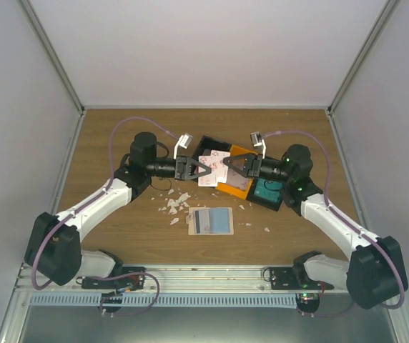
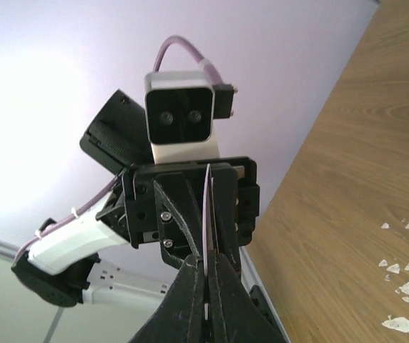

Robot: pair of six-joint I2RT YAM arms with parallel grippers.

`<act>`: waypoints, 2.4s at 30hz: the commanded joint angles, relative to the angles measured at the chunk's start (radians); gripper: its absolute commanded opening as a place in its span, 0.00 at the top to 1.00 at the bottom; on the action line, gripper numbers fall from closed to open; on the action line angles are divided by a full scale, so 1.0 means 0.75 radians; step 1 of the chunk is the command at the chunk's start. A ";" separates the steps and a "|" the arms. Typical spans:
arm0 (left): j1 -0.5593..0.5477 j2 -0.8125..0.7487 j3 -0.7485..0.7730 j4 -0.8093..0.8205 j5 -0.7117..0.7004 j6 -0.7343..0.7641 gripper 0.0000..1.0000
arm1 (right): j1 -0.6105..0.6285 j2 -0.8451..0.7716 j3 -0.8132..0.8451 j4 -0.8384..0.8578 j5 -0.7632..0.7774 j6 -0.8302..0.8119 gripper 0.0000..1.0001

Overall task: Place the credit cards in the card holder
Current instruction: Pick up the credit card from the storage box, then insert the credit card into the card holder.

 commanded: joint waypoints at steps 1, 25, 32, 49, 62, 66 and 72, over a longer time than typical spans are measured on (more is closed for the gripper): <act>0.034 0.020 -0.049 0.016 -0.007 -0.014 0.89 | -0.063 -0.021 0.041 -0.035 -0.017 0.046 0.99; -0.011 -0.187 -0.524 -0.196 -0.354 0.121 1.00 | -0.046 0.062 -0.136 -0.783 0.146 -0.690 0.99; -0.110 -0.120 -0.542 -0.257 -0.544 0.161 1.00 | 0.111 0.276 -0.147 -0.697 0.208 -0.668 1.00; -0.142 -0.299 -0.786 -0.365 -0.830 0.130 1.00 | 0.194 0.503 -0.186 -0.532 0.368 -0.556 1.00; -0.142 -0.183 -0.790 -0.335 -0.818 0.144 1.00 | 0.194 0.679 -0.227 -0.312 0.168 -0.365 0.99; -0.142 -0.153 -0.789 -0.327 -0.790 0.149 1.00 | 0.196 0.666 -0.249 -0.304 0.196 -0.288 0.99; -0.143 -0.167 -0.787 -0.318 -0.728 0.179 1.00 | 0.198 0.659 -0.271 -0.338 0.282 -0.260 0.99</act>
